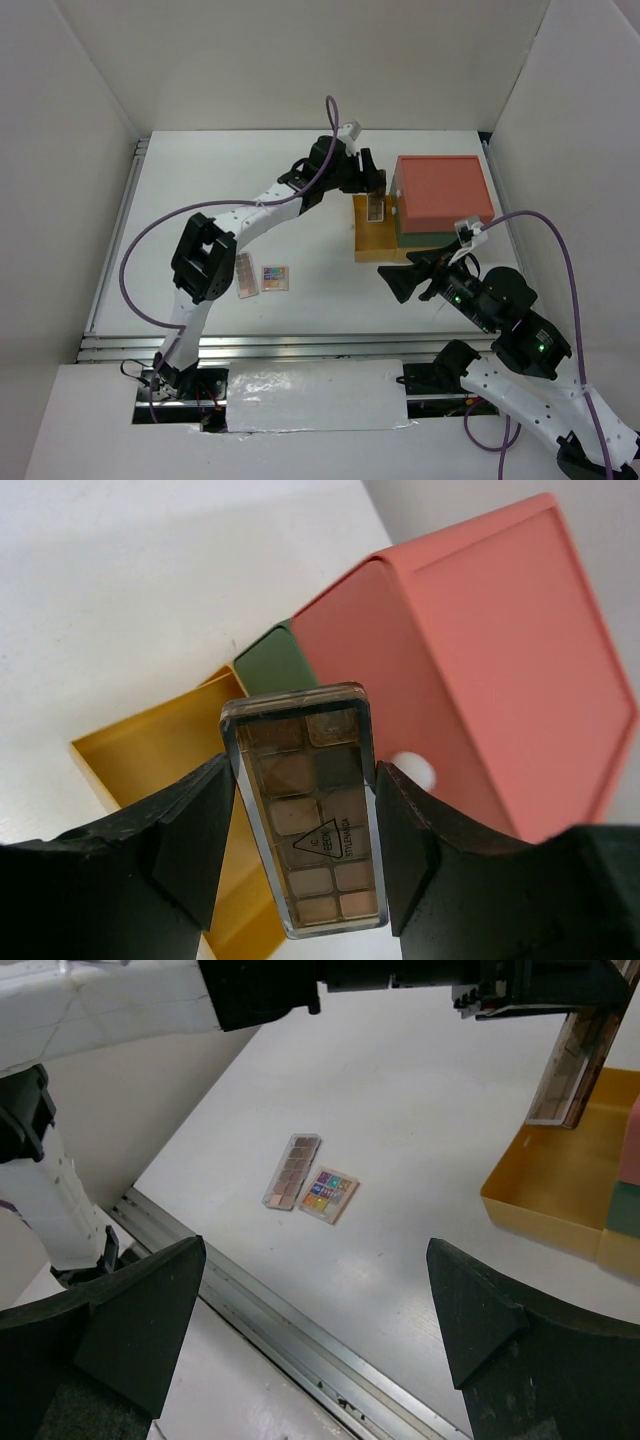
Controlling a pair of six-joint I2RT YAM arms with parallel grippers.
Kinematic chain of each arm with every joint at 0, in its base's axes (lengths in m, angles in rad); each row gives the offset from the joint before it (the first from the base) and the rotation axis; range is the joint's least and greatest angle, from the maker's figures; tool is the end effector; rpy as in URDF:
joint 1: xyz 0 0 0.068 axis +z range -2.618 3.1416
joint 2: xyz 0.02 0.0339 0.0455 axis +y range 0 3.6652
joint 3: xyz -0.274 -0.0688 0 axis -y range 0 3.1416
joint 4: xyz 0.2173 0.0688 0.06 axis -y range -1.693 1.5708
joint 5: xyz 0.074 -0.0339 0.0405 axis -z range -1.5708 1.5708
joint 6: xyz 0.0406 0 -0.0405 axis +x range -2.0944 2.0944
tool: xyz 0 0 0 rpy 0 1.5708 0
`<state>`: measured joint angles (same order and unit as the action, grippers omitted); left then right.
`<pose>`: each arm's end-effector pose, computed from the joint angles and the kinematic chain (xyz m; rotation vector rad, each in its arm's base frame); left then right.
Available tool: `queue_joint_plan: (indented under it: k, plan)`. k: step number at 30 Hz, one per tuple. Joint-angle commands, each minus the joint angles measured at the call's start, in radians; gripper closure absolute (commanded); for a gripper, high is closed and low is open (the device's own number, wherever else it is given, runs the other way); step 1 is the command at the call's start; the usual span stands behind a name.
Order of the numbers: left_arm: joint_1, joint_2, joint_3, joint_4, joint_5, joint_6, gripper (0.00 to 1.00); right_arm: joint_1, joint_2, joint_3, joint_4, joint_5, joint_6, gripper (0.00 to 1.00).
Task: Organize the makeup
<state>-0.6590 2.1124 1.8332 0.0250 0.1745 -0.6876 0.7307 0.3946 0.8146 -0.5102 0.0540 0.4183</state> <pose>0.3886 -0.3099 0.3174 0.1047 1.9648 -1.0809 0.0425 0.0351 0.3519 -0.2266 1.7129 0.8184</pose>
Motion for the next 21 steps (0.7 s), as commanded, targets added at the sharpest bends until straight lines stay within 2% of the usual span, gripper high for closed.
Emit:
queue_joint_plan:
  k: [1, 7, 9, 10, 12, 13, 15, 16, 20, 21]
  plan:
    - [-0.001, 0.076, 0.063, 0.037, -0.004, -0.006, 1.0, 0.006, -0.011, 0.026, -0.013, 0.02, -0.006, 0.0]
    - [-0.008, 0.121, 0.052, 0.029, -0.052, -0.013, 1.0, 0.007, -0.016, 0.02, -0.008, 0.023, -0.006, 0.0]
    - [-0.013, 0.142, 0.069, 0.009, -0.064, -0.015, 0.96, 0.006, -0.01, 0.018, -0.007, 0.021, -0.006, 0.0]
    - [-0.017, 0.149, 0.089, -0.019, -0.072, -0.012, 0.86, 0.006, -0.008, 0.02, -0.005, 0.02, -0.007, 0.0]
    - [-0.024, 0.147, 0.09, -0.022, -0.084, -0.013, 0.73, 0.006, -0.007, 0.017, -0.005, 0.02, -0.007, 0.0]
    - [-0.027, 0.14, 0.072, -0.022, -0.089, -0.016, 0.57, 0.006, -0.007, 0.018, -0.004, 0.02, -0.007, 0.0]
    - [-0.031, 0.11, 0.049, -0.004, -0.095, -0.021, 0.44, 0.007, -0.007, 0.014, -0.001, 0.023, -0.007, 0.0]
    - [-0.034, 0.092, 0.038, 0.001, -0.098, -0.02, 0.33, 0.006, -0.002, 0.012, -0.001, 0.021, -0.006, 0.0]
    - [-0.039, 0.055, 0.034, -0.002, -0.076, -0.013, 0.12, 0.006, -0.002, 0.015, -0.002, 0.02, -0.006, 0.0]
    - [-0.042, 0.049, 0.035, -0.007, -0.082, -0.012, 0.09, 0.006, -0.003, 0.014, -0.002, 0.021, -0.004, 0.0]
